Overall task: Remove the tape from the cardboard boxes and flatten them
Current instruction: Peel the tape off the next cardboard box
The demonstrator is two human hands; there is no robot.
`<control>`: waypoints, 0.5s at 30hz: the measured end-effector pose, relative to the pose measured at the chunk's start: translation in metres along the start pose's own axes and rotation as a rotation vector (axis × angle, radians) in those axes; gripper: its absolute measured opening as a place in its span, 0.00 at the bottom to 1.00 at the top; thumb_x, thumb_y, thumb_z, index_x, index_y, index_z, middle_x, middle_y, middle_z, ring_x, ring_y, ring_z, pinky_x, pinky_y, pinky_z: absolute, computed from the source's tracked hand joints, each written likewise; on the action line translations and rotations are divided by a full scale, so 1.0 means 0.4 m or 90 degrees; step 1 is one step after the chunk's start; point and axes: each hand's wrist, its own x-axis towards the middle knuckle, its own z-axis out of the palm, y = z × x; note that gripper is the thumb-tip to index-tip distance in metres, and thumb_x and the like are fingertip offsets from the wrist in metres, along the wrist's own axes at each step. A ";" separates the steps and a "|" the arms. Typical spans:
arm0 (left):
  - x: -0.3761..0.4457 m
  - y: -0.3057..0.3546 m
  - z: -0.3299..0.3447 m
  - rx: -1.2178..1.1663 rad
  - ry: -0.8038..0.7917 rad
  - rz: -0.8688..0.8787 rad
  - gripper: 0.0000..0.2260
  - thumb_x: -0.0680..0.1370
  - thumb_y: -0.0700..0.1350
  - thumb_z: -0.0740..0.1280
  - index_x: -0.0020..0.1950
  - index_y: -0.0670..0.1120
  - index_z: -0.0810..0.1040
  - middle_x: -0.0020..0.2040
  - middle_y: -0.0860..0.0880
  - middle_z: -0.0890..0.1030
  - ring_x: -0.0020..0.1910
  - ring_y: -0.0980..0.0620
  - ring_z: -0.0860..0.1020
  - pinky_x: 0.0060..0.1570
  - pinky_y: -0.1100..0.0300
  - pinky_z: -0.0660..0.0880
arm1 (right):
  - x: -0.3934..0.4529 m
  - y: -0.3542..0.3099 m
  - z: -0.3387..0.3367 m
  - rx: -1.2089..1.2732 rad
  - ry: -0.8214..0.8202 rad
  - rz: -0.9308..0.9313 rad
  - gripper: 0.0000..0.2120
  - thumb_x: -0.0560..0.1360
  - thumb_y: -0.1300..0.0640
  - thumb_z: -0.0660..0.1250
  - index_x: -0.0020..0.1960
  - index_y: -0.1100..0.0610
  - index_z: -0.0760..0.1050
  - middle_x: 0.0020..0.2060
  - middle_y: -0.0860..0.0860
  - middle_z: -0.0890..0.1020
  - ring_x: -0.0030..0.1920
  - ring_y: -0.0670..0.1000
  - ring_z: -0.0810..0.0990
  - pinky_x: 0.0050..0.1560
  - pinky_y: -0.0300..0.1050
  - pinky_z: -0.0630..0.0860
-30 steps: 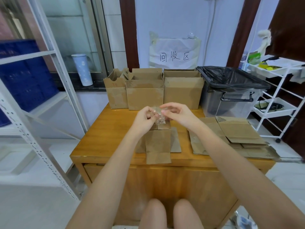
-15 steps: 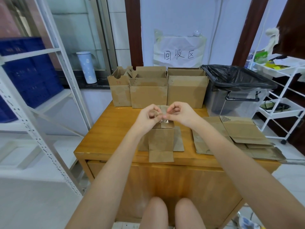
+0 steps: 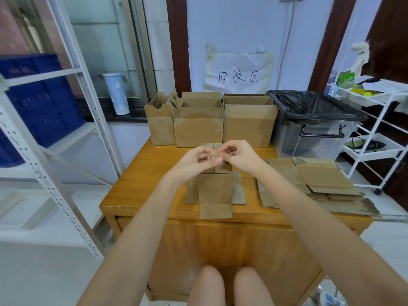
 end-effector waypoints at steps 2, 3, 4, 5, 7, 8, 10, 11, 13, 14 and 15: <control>0.002 -0.009 0.010 0.018 0.049 0.035 0.10 0.77 0.49 0.69 0.55 0.47 0.76 0.51 0.50 0.84 0.53 0.55 0.81 0.54 0.64 0.74 | -0.006 0.001 -0.002 0.016 -0.003 -0.015 0.02 0.75 0.63 0.70 0.47 0.60 0.80 0.41 0.53 0.81 0.41 0.49 0.79 0.47 0.40 0.76; 0.003 -0.012 0.015 0.027 0.065 0.052 0.07 0.78 0.47 0.68 0.54 0.46 0.76 0.49 0.48 0.84 0.51 0.52 0.81 0.54 0.62 0.73 | -0.009 0.003 -0.002 0.028 -0.005 -0.023 0.02 0.75 0.63 0.69 0.47 0.61 0.79 0.41 0.52 0.81 0.41 0.48 0.79 0.47 0.39 0.76; 0.004 -0.015 0.018 0.035 0.075 0.061 0.05 0.79 0.44 0.66 0.53 0.46 0.76 0.46 0.46 0.83 0.47 0.52 0.80 0.52 0.60 0.73 | -0.014 0.005 0.000 0.043 -0.001 -0.027 0.03 0.77 0.63 0.67 0.48 0.61 0.78 0.41 0.50 0.80 0.41 0.46 0.79 0.47 0.38 0.76; 0.005 -0.016 0.018 0.037 0.081 0.062 0.03 0.80 0.43 0.65 0.53 0.46 0.76 0.42 0.46 0.82 0.43 0.54 0.78 0.50 0.62 0.72 | -0.019 0.005 0.002 0.064 0.005 -0.023 0.05 0.79 0.62 0.64 0.49 0.63 0.77 0.41 0.49 0.79 0.42 0.45 0.78 0.46 0.35 0.75; 0.005 -0.011 0.016 0.034 0.091 0.059 0.03 0.80 0.40 0.64 0.53 0.45 0.76 0.37 0.51 0.81 0.38 0.61 0.76 0.44 0.68 0.70 | -0.027 0.002 0.002 0.126 0.018 0.019 0.10 0.82 0.60 0.57 0.52 0.65 0.75 0.42 0.50 0.77 0.43 0.44 0.76 0.45 0.31 0.74; 0.004 -0.008 0.016 0.037 0.096 0.061 0.03 0.80 0.39 0.65 0.52 0.44 0.77 0.36 0.54 0.81 0.36 0.63 0.76 0.42 0.71 0.70 | -0.029 0.002 0.001 0.138 0.017 0.034 0.12 0.82 0.58 0.56 0.53 0.65 0.75 0.43 0.50 0.77 0.43 0.44 0.76 0.45 0.31 0.74; 0.004 -0.006 0.021 0.027 0.115 0.061 0.02 0.78 0.39 0.67 0.50 0.44 0.78 0.38 0.52 0.82 0.38 0.62 0.78 0.43 0.72 0.71 | -0.030 0.004 -0.001 0.096 -0.002 0.026 0.14 0.81 0.54 0.59 0.53 0.64 0.76 0.43 0.49 0.77 0.43 0.44 0.76 0.44 0.30 0.72; 0.004 -0.007 0.024 0.013 0.128 0.058 0.02 0.78 0.38 0.67 0.48 0.44 0.78 0.40 0.48 0.83 0.41 0.59 0.79 0.45 0.70 0.73 | -0.032 0.005 -0.001 0.079 -0.012 0.015 0.13 0.81 0.53 0.61 0.53 0.63 0.76 0.42 0.48 0.78 0.42 0.42 0.75 0.43 0.28 0.71; 0.003 -0.007 0.029 -0.015 0.154 0.054 0.04 0.77 0.36 0.68 0.45 0.44 0.78 0.42 0.45 0.83 0.42 0.55 0.79 0.47 0.66 0.74 | -0.033 0.007 0.001 0.081 -0.020 0.014 0.11 0.79 0.53 0.63 0.53 0.62 0.75 0.41 0.48 0.78 0.39 0.41 0.75 0.40 0.27 0.71; 0.003 -0.008 0.031 -0.029 0.164 0.052 0.04 0.76 0.36 0.68 0.44 0.44 0.78 0.41 0.46 0.83 0.41 0.55 0.79 0.46 0.66 0.74 | -0.033 0.011 0.002 0.089 -0.022 0.017 0.10 0.79 0.54 0.65 0.53 0.62 0.74 0.41 0.49 0.78 0.39 0.42 0.76 0.40 0.28 0.72; 0.002 -0.008 0.031 -0.043 0.172 0.051 0.05 0.76 0.36 0.69 0.43 0.45 0.78 0.40 0.48 0.82 0.41 0.56 0.79 0.46 0.66 0.74 | -0.034 0.013 0.003 0.094 -0.026 0.018 0.10 0.78 0.55 0.66 0.53 0.63 0.73 0.42 0.50 0.78 0.40 0.43 0.76 0.40 0.29 0.72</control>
